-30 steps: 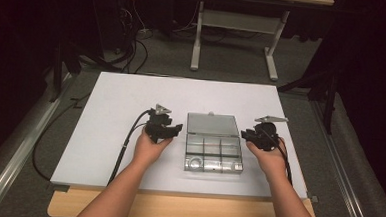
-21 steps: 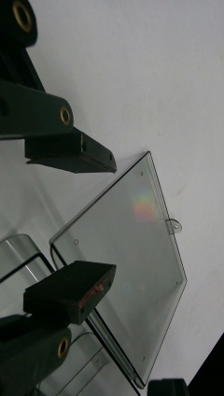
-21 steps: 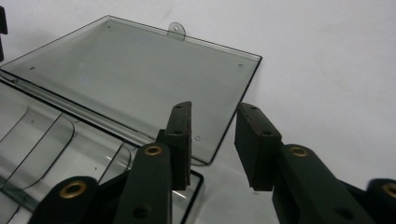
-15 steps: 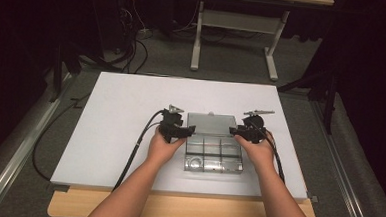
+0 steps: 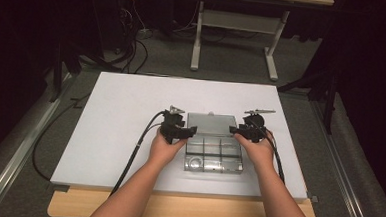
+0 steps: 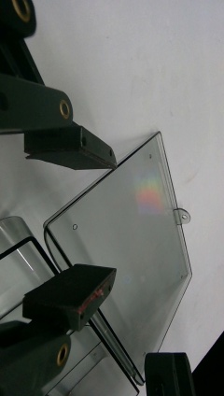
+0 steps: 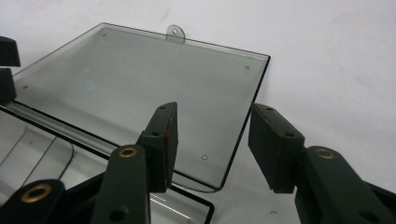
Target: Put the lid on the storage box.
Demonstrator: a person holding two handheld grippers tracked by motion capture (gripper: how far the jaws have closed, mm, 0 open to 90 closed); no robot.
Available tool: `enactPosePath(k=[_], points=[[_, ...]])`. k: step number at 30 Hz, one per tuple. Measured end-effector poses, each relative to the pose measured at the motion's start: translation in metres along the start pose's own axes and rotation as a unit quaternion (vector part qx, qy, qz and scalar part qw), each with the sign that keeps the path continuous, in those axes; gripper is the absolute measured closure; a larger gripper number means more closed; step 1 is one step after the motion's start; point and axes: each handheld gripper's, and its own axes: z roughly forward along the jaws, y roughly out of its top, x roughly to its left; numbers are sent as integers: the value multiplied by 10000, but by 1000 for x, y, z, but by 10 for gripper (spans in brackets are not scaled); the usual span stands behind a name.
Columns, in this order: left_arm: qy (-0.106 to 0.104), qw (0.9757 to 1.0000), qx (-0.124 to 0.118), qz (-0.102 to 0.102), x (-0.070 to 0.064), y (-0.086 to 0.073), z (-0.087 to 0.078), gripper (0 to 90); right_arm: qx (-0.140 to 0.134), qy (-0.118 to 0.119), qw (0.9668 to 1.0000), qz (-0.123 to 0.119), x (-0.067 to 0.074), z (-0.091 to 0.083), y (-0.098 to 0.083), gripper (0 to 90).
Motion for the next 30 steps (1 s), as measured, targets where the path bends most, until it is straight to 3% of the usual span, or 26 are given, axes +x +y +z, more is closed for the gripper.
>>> enactPosePath(k=[11,30], points=[[7,10000,-35,-30,2,-3,-4,412,168,256,9990,336,-3,10,-2,464],[-93,9999,-101,-99,3,-6,-5,419,204,839,9914,979,-20,21,-4,404]])
